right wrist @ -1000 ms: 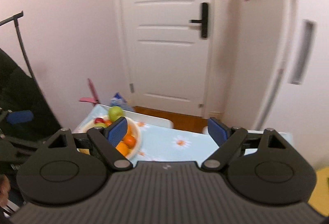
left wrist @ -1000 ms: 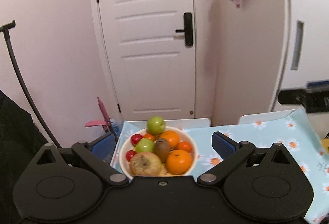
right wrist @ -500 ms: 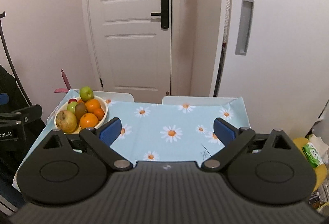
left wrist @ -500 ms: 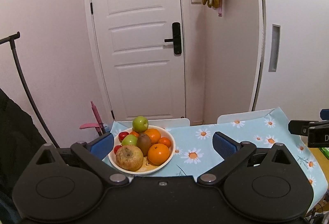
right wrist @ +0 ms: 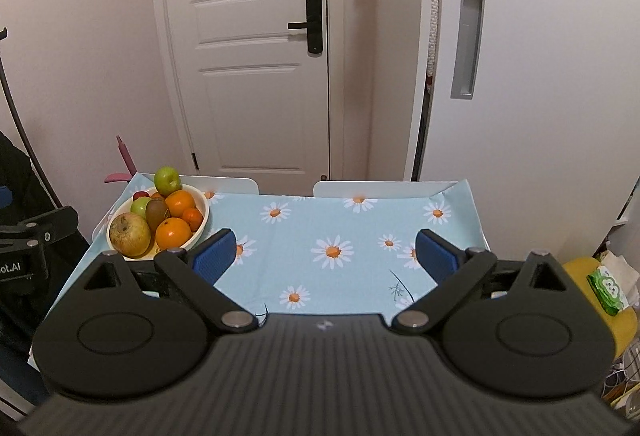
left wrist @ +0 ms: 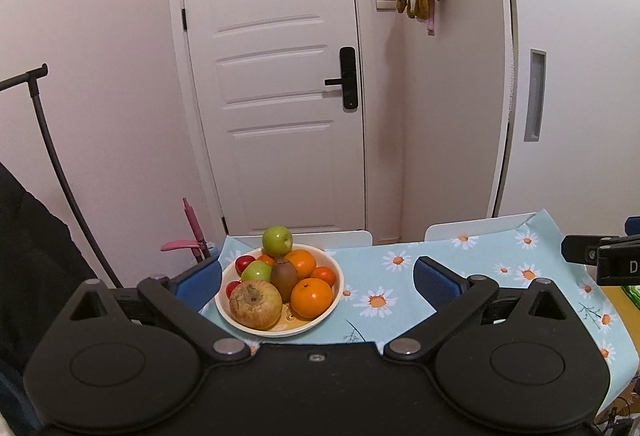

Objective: Organize fruits

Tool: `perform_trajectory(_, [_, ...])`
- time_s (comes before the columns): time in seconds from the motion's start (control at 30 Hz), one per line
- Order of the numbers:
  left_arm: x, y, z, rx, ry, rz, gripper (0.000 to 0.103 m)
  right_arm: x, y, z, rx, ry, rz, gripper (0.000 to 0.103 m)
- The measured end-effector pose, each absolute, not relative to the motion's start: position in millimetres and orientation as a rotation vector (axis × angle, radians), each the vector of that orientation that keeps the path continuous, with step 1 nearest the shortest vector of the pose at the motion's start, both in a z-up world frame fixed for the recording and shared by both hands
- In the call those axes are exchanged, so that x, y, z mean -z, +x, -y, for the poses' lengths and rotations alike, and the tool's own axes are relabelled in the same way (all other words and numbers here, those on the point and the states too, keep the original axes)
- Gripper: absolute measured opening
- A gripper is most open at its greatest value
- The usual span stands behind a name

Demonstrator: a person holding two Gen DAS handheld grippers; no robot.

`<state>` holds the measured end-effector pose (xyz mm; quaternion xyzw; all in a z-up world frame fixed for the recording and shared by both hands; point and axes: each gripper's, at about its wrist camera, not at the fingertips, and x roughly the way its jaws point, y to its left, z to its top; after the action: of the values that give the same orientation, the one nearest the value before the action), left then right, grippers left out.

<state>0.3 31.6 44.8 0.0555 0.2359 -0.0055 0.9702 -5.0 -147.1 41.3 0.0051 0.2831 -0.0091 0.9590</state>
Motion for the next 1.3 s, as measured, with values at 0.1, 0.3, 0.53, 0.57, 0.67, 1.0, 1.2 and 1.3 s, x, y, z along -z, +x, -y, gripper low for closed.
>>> perform_trajectory(0.1, [-44.6,-0.7,-31.4,0.005,0.114,-0.476,0.103,-41.5,-4.5,146.9,0.019,0.011,-0.576,0.103])
perform_trajectory(0.3, [-43.6,-1.4,-30.3,-0.002,0.112,-0.481,0.103,-41.6,-2.9,147.8,0.023,0.018,-0.582,0.103])
perform_trajectory(0.53, [-42.7,-0.3,-28.5,-0.004,0.119,-0.489,0.103,-38.0,-1.4,149.3,0.029,0.028,-0.594,0.103])
perform_trajectory(0.57, [-42.6,0.4,-28.4,-0.004,0.120,-0.490,0.103,-37.7,-1.1,149.1,0.029,0.028,-0.595,0.103])
perform_trajectory(0.67, [-42.1,1.6,-27.2,-0.002,0.121,-0.493,0.103,-37.5,-0.8,149.1,0.031,0.029,-0.597,0.103])
perform_trajectory(1.0, [-39.0,3.9,-25.0,0.002,0.125,-0.507,0.103,-34.9,-0.3,151.0,0.039,0.038,-0.605,0.103])
perform_trajectory(1.2, [-36.8,3.9,-25.4,0.000,0.124,-0.518,0.103,-33.7,0.0,149.0,0.039,0.038,-0.610,0.103])
perform_trajectory(1.3, [-36.2,5.4,-25.9,-0.002,0.120,-0.527,0.103,-33.2,0.6,148.2,0.040,0.037,-0.614,0.103])
